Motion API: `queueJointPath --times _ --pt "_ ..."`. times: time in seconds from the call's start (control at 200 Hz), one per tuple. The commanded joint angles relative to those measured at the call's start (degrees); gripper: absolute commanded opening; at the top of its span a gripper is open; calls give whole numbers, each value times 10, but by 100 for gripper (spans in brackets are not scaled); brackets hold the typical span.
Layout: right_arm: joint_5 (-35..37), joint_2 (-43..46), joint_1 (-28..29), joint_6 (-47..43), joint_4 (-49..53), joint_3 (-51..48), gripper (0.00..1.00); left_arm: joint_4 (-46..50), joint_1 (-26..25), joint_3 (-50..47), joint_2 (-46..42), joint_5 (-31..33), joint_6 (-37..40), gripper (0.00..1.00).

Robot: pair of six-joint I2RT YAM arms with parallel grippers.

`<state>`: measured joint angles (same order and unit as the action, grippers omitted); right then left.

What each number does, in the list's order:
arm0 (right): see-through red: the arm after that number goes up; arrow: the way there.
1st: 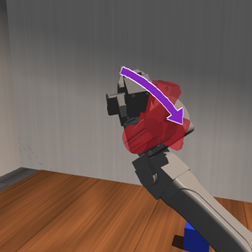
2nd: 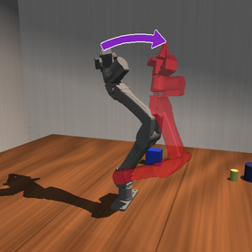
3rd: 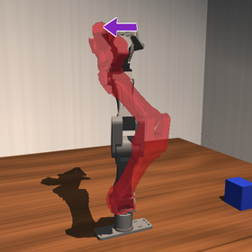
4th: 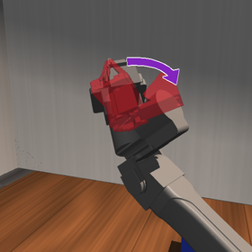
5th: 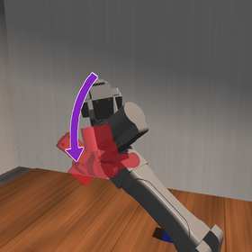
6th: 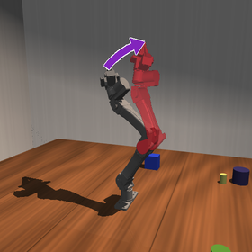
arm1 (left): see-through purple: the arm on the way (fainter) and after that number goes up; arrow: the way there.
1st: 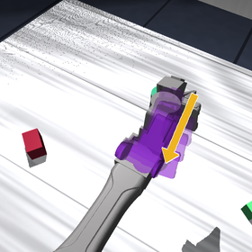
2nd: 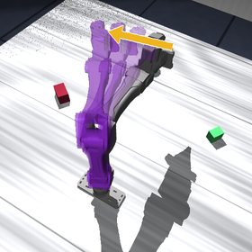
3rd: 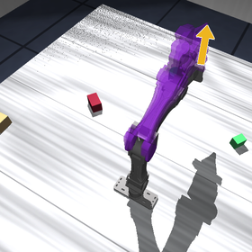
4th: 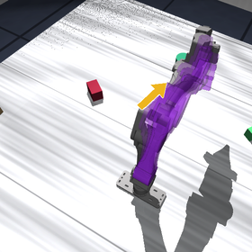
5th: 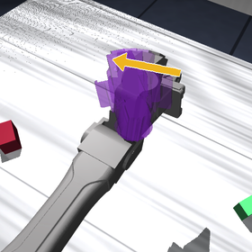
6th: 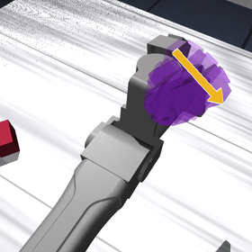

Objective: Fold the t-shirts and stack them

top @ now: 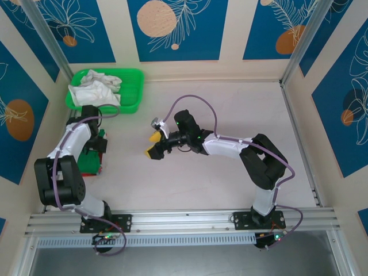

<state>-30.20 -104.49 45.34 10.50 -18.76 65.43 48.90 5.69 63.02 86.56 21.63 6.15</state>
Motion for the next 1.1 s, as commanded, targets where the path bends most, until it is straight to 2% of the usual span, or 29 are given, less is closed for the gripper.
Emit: queueJointPath --times 0.0,0.05,0.25,0.31,0.38,0.465,0.555,0.84,0.995,1.095 --pt "0 14 -3 0 7 -7 93 0 -3 18 -48 -74 -23 96" --pt "0 14 -3 0 7 -7 93 -13 -2 19 -62 -94 -40 100" --pt "-1 14 -3 1 7 -8 93 -75 9 24 -64 -128 -123 99" --pt "0 16 -3 -1 9 -10 93 -91 11 25 -58 -127 -159 92" --pt "2 18 -3 -1 9 -14 93 -111 18 18 -53 -134 -200 73" --pt "4 20 -5 -1 9 -17 93 -128 30 9 -46 -160 -262 56" --pt "3 20 -6 0 10 -17 94 -159 39 -9 -36 -201 -303 48" --pt "2 28 -12 -4 19 -22 93 -211 55 -27 24 -228 -329 48" --pt "5 37 -16 -4 22 -27 93 -216 55 -19 29 -233 -322 52" --pt "8 46 -21 -4 23 -32 93 -216 53 -14 7 -229 -308 59"
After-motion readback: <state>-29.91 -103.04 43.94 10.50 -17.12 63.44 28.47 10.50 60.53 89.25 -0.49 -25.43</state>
